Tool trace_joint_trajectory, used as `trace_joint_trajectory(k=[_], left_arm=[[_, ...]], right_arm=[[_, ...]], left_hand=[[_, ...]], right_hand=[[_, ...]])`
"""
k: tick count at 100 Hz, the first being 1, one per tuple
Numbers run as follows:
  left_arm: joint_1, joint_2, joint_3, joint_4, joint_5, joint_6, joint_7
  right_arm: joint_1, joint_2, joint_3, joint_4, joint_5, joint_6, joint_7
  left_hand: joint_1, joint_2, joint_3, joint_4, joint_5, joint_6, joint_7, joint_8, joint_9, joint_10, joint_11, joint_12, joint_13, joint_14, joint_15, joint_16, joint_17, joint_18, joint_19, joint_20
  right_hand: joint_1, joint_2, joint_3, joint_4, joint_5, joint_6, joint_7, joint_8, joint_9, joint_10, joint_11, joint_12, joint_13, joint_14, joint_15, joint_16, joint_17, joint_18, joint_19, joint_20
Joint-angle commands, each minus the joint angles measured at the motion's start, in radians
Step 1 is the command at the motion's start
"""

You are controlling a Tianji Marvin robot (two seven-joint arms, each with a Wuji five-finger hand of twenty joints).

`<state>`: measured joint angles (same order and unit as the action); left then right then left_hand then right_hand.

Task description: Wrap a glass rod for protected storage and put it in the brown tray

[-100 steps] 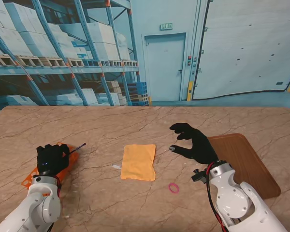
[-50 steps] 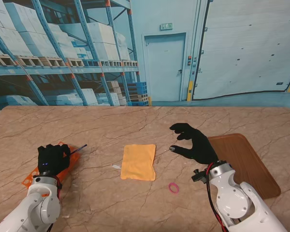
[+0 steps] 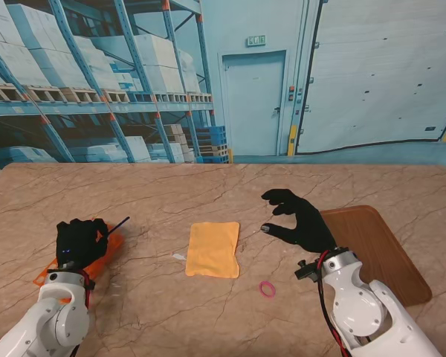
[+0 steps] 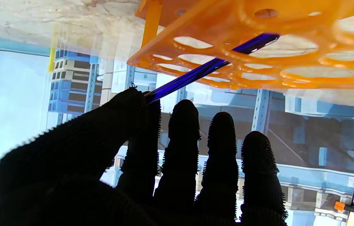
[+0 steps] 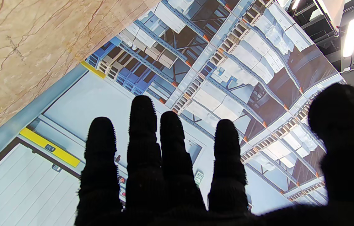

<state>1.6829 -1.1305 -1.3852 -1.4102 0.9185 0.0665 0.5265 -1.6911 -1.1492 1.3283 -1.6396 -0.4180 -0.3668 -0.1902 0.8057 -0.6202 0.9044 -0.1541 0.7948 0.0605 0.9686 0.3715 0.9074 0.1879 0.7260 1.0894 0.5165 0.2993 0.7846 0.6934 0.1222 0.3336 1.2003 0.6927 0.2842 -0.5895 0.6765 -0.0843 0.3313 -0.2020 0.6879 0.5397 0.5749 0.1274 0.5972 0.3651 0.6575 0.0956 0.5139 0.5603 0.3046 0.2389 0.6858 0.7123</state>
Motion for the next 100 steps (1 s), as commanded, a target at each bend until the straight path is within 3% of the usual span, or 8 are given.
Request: trace_joint_trajectory(k=[1,100], left_arm=[[0.012,-0.005,-0.003,-0.019,-0.004,-0.005,-0.001],[0.053,-0.005,-0.038,-0.169,-0.028,-0.102,-0.068]], right_arm=[[-0.006,-0.005,-0.001,-0.009,-0.001,-0.001,0.000],[-0.006,-0.006,-0.001,-0.009,-0.002,-0.002,-0.008]], left_hand=[[-0.001,-0.021,0.048,0.010,0.043,-0.007,0.075,0.026,0.009,-0.015,0.004,0.020,0.006,0.020,0.009,0.021,-0.002,0.022,0.028,-0.001],[-0.009,-0.020,0.061,0.020,0.037,-0.014,0.073,0.056,0.009,-0.021,-0.012,0.037,0.005,0.015,-0.002,0.021,-0.002,0.020,0.026,-0.002]], right_hand=[[-0.032,-0.024,0.006,0.032,0.011,-0.002,-0.005,0.003,0.020,-0.001,0.007,0.009,0.033,-0.002,0.012,0.011,-0.004,-0.007,0.029,0.008],[-0.029,-0.007,-0.001,0.033,0.012,-0.004,-0.004,0.003,0.021,-0.001,0.006,0.009,0.033,-0.002,0.012,0.011,-0.005,-0.007,0.029,0.008]])
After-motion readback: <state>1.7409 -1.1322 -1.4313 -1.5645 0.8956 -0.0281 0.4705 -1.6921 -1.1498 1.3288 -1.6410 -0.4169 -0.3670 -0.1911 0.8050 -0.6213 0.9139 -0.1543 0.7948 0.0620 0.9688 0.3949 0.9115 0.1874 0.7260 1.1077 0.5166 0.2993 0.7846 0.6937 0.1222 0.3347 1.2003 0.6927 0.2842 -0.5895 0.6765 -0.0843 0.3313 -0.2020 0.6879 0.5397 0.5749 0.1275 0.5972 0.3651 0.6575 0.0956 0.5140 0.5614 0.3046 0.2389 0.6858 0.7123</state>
